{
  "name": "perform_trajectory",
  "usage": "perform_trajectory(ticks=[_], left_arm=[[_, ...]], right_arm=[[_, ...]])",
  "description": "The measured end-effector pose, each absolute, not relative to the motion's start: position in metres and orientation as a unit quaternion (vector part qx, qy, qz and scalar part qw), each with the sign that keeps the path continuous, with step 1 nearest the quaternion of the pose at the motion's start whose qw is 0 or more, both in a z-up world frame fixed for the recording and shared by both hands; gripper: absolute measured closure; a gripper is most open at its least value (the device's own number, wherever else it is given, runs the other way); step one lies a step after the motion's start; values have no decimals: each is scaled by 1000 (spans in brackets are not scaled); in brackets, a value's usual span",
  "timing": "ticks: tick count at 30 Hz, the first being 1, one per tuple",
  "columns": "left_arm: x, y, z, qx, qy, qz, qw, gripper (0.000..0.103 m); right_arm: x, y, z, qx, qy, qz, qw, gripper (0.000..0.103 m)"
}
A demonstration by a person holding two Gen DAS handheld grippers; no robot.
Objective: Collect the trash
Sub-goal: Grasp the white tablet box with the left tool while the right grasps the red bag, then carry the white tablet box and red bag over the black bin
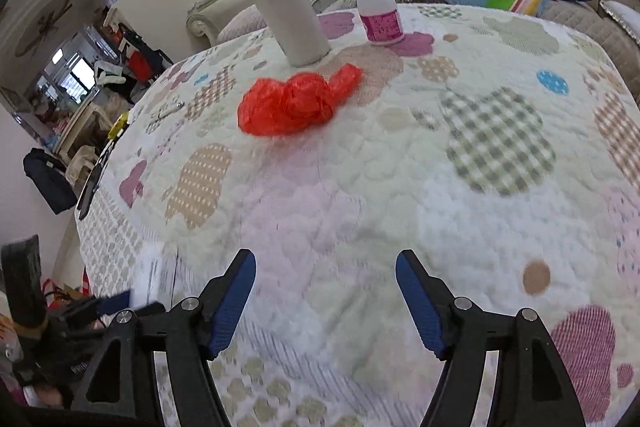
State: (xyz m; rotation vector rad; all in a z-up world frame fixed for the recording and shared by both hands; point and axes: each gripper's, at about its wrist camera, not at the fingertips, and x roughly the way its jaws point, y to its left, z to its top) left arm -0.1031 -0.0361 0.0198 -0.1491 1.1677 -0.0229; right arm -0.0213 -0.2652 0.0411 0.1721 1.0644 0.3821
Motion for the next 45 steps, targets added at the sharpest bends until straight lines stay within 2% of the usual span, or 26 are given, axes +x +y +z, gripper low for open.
perform_trajectory(ticks=[2, 3, 4, 12, 16, 18, 19, 22, 29, 45], left_arm=[[-96, -38, 20, -72, 548, -26, 833, 53], [-91, -37, 19, -82, 549, -36, 831, 62], [-87, -36, 20, -88, 549, -44, 830, 64], [-53, -23, 38, -123, 525, -69, 840, 64], [-38, -18, 44, -128, 516, -65, 845, 64], [-33, -18, 45, -129, 515, -67, 845, 64], [-32, -20, 45, -128, 515, -69, 845, 64], [-29, -29, 48, -122, 513, -80, 846, 64], [-37, -67, 60, -103, 502, -112, 851, 64], [-75, -196, 78, -15, 491, -201, 847, 64]], right_arm=[[-8, -261, 45, 83, 498, 179, 844, 31], [-1, -258, 46, 84, 497, 178, 845, 31], [7, -254, 48, 85, 495, 179, 846, 31], [75, -209, 46, 91, 485, 189, 849, 28], [109, -194, 23, 89, 514, 178, 835, 27], [112, -193, 14, 87, 513, 178, 835, 35], [110, -194, 14, 84, 507, 175, 840, 51], [95, -203, 20, 82, 500, 194, 840, 61], [39, -245, 51, 74, 476, 199, 853, 61], [-88, -363, 64, 91, 464, 105, 875, 61]])
